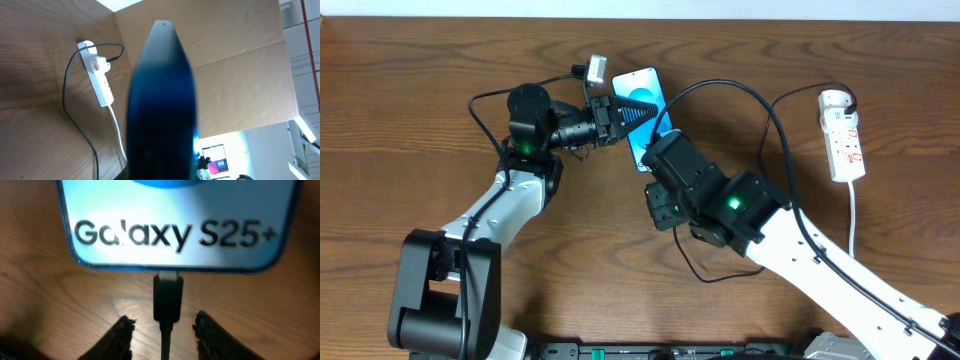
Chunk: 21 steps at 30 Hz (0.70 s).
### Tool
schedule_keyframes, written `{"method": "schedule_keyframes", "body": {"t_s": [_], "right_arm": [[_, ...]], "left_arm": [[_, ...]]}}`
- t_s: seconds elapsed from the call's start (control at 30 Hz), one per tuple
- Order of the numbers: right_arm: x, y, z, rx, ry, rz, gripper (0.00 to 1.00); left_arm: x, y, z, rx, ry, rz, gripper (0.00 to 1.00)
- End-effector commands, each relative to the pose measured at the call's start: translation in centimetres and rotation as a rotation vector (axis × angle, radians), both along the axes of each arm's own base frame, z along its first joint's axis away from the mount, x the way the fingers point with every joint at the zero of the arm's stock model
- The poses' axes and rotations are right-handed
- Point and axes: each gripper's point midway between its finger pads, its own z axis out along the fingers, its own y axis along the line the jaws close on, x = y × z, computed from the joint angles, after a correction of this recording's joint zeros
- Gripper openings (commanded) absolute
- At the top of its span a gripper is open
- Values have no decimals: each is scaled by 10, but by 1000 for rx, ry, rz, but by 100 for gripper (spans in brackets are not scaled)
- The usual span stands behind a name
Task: Plug charger to phone and switch on socket
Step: 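Open the right gripper and withdraw it from the plugged cable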
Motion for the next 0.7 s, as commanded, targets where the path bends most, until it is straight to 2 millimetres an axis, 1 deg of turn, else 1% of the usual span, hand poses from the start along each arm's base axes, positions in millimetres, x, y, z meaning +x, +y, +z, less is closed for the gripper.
{"method": "schedule_keyframes", "body": {"t_s": [0.0, 0.1, 0.23, 0.27, 0.37, 0.47, 0.53, 0.6, 0.67], "right_arm": [[3, 2, 3, 2, -18, -10, 28], [3, 2, 3, 10, -14, -27, 16], [6, 5, 5, 23, -28, -27, 3], [8, 6, 7, 27, -38, -29, 1], [18, 5, 15, 27, -91, -51, 1], [29, 3, 34, 26, -145, -19, 1], [36, 4, 47, 43, -174, -18, 1], [38, 5, 51, 52, -183, -21, 1], [40, 7, 53, 63, -194, -22, 1]], "left_arm": [[-1, 1, 8, -2, -42, -3, 8], [-1, 1, 8, -2, -42, -3, 7], [-2, 1, 8, -2, -42, -11, 7], [-3, 0, 8, -2, -42, -19, 7], [-12, -1, 8, 4, -63, -66, 7], [-24, -3, 7, 18, -137, -137, 7], [-26, -4, 7, 18, -140, -153, 8], [-28, -5, 7, 17, -141, -161, 7], [-34, -10, 7, 18, -157, -193, 7]]}}
